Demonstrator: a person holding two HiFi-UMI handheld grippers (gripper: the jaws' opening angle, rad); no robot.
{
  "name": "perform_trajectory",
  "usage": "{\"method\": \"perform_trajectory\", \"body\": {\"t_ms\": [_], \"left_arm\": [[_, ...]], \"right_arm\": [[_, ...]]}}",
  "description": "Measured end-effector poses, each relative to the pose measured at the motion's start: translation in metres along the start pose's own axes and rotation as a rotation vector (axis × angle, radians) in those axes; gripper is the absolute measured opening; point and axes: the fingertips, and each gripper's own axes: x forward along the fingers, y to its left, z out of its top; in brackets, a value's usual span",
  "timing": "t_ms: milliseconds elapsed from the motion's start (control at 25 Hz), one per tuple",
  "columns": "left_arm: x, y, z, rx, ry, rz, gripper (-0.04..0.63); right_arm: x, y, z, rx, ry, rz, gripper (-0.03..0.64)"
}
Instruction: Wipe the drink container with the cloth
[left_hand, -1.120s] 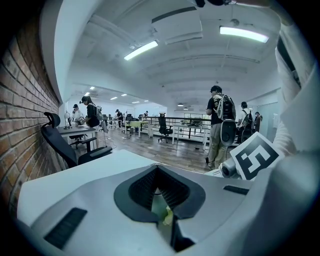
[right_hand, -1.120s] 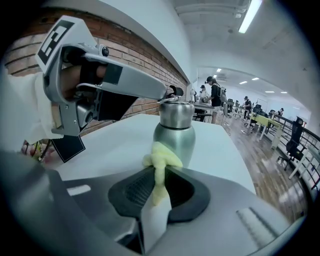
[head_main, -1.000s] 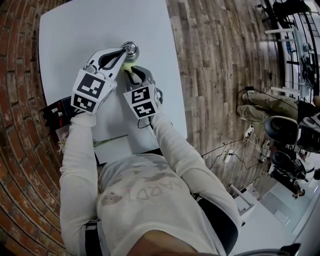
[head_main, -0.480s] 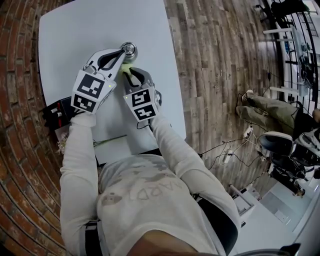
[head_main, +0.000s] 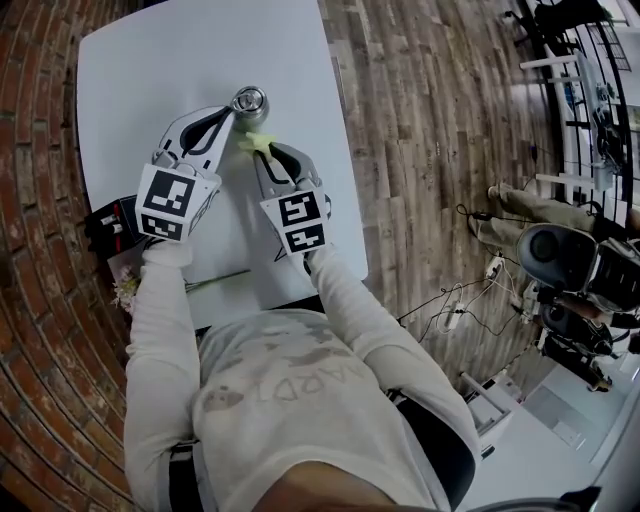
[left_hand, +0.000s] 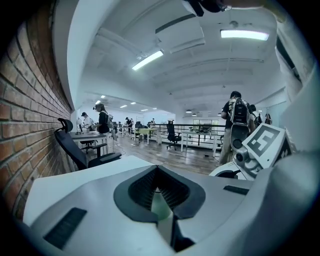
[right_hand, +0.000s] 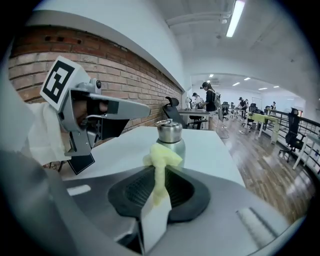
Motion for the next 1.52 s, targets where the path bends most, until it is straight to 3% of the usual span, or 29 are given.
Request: {"method": "perform_trajectory", "body": {"t_ms": [1000,1520], "left_arm": [[-0.102,-0.046,0.024,-0.063,-0.125,0.180,0.000],[-0.150,-0.074,0.050,-0.042,-0.215,0.229,0.000]], "right_arm": [[-0.113,0.006,0.060,0.000,-0.208,-0.015,0.074],[-0.174,0.022,0.089,-0.026,-0.330,-0.027,0.074]]}}
